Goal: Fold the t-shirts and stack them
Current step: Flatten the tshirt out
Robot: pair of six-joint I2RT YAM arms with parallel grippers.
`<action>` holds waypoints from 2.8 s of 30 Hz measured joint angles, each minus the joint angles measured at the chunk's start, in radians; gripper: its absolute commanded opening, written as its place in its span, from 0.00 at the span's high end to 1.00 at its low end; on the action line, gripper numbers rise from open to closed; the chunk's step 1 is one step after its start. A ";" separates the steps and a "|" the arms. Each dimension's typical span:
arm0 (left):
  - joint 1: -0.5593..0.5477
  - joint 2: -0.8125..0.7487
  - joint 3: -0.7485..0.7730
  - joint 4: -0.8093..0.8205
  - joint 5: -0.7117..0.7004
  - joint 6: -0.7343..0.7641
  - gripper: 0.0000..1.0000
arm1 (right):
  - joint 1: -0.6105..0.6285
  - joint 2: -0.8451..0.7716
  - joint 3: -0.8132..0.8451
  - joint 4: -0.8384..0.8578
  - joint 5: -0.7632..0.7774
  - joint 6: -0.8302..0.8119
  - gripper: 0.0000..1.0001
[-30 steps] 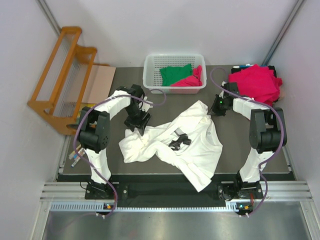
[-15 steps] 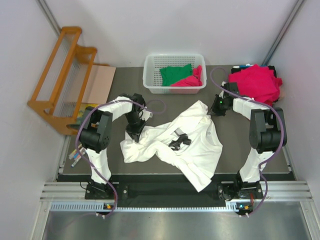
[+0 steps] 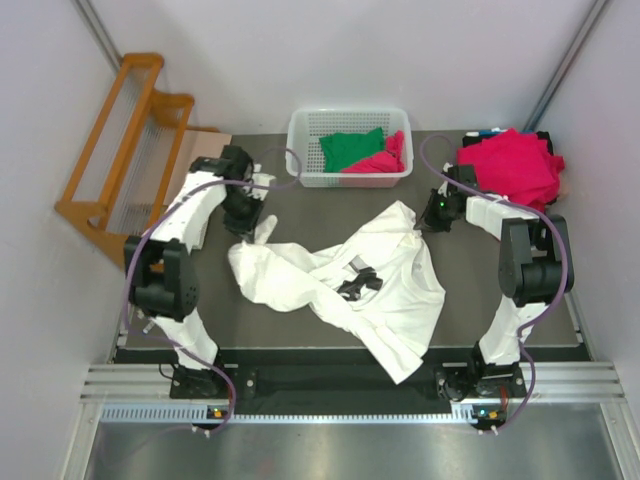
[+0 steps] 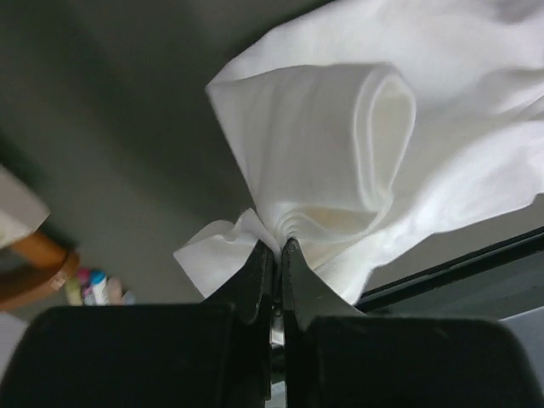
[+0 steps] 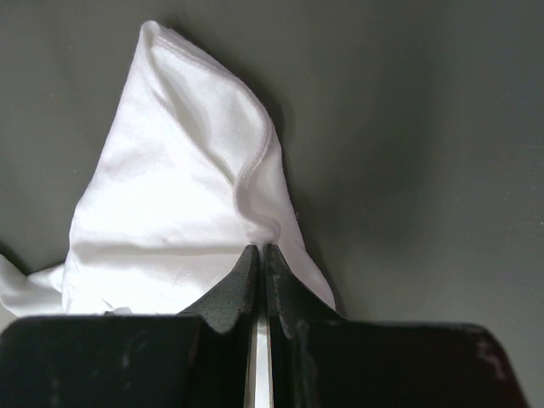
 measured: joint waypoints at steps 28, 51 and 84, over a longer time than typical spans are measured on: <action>0.200 -0.108 -0.097 -0.154 -0.033 0.193 0.15 | -0.010 0.000 0.000 0.005 -0.001 0.000 1.00; 0.198 -0.048 -0.212 -0.009 -0.096 0.132 0.23 | -0.020 0.000 0.000 0.008 -0.011 0.000 1.00; 0.257 -0.082 -0.301 0.140 -0.150 0.099 0.27 | -0.021 0.000 -0.019 0.023 -0.019 0.000 1.00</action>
